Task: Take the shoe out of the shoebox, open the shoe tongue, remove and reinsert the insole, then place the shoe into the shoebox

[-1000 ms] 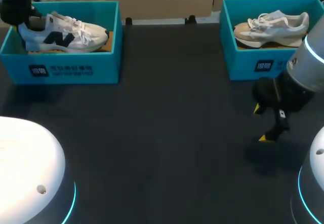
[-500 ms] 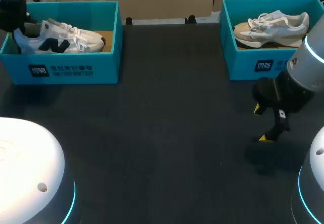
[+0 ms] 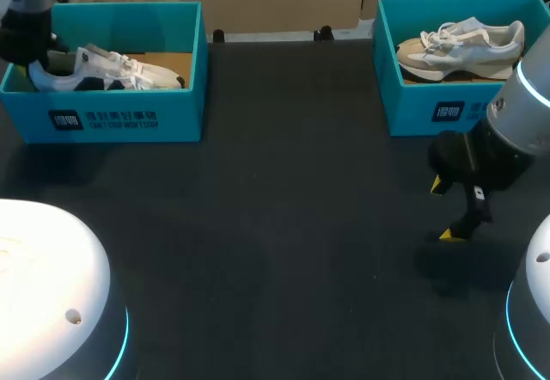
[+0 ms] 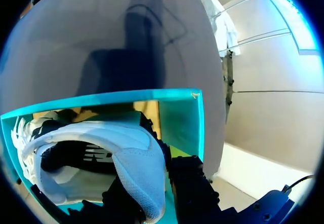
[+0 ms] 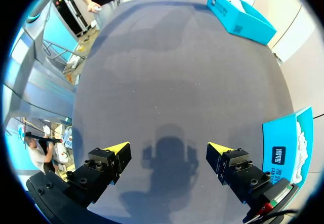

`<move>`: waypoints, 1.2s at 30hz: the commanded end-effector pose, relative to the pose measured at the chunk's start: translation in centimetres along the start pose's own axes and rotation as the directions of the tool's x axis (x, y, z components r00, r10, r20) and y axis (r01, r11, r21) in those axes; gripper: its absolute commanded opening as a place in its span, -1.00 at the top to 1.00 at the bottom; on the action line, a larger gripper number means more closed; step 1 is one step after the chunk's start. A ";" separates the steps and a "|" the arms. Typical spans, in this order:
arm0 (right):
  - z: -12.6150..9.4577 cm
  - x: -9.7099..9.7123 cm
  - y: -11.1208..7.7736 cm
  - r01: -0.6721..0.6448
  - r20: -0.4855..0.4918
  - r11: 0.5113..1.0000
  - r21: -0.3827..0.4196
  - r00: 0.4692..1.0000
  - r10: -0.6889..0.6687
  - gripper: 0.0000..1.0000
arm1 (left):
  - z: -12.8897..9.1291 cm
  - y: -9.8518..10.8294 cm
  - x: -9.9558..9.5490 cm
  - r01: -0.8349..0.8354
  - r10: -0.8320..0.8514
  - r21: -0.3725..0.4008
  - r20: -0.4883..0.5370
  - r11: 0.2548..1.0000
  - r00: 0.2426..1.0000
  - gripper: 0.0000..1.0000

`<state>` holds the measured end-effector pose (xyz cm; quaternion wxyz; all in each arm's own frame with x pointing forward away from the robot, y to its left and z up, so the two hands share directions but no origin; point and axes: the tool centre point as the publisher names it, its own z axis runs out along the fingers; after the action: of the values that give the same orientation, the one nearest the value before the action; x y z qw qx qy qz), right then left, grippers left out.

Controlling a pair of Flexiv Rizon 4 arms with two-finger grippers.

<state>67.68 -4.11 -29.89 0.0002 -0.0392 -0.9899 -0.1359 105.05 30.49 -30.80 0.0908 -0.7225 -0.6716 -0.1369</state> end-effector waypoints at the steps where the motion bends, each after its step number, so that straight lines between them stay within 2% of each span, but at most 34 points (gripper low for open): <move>1: 0.0 0.1 -0.1 0.001 0.002 1.000 -0.001 1.000 -0.001 -1.00 | 0.6 0.6 -0.1 0.004 -0.004 0.032 0.006 0.999 1.000 1.00; 13: 0.0 0.1 -0.1 0.001 0.002 1.000 -0.001 1.000 -0.001 -1.00 | 2.2 1.3 -0.7 0.012 -0.012 0.044 0.011 0.999 1.000 1.00; 36: 0.0 0.1 -0.1 0.001 0.002 1.000 -0.001 1.000 -0.001 -1.00 | 5.2 0.4 -1.9 -0.064 0.059 0.075 0.063 0.995 0.996 1.00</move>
<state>67.68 -4.11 -29.89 0.0002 -0.0392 -0.9899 -0.1359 105.44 30.27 -35.96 0.1027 -0.7415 -0.6567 -0.0914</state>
